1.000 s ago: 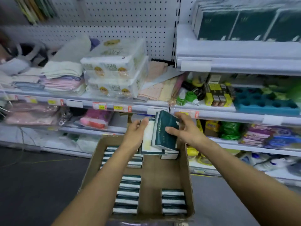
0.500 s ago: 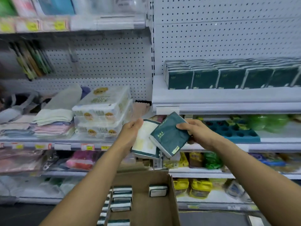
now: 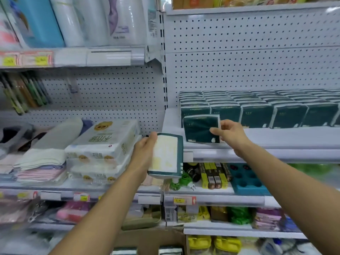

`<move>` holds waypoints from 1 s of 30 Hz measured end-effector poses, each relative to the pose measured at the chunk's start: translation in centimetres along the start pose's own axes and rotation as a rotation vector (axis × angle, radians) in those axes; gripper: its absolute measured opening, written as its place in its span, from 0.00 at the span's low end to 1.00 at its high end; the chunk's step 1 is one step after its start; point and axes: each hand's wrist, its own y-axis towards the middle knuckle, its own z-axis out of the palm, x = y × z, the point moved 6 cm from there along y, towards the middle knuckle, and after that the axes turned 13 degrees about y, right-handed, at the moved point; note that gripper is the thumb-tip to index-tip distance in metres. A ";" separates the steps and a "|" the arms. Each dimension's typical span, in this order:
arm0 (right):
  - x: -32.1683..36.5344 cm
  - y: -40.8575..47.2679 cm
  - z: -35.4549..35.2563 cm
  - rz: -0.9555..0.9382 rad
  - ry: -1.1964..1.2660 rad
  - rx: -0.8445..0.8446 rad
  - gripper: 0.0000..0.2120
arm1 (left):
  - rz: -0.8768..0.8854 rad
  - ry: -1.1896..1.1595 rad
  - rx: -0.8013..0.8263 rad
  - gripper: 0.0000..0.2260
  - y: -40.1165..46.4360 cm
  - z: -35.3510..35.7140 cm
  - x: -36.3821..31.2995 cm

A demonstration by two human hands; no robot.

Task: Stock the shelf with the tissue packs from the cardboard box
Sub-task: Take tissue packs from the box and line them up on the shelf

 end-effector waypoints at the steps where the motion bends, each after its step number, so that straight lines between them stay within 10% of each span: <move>1: -0.4 0.7 0.3 0.014 -0.048 0.001 0.09 | -0.008 -0.006 -0.009 0.16 0.4 0.2 -0.2; 18: -1.6 7.0 0.4 -0.078 -0.265 -0.149 0.22 | -0.043 -0.028 -0.067 0.15 2.5 2.0 -1.3; 21: -0.1 4.1 0.7 -0.326 -0.472 -0.178 0.26 | -0.054 -0.059 -0.050 0.16 2.3 2.5 -1.7; 25: 0.9 -2.4 4.3 -0.837 -0.652 0.219 0.32 | -0.098 -0.081 -0.040 0.18 2.5 3.3 -2.1; 30: -0.2 -5.5 6.1 -0.941 -0.772 0.291 0.34 | -0.118 -0.243 0.054 0.14 1.7 5.4 -3.5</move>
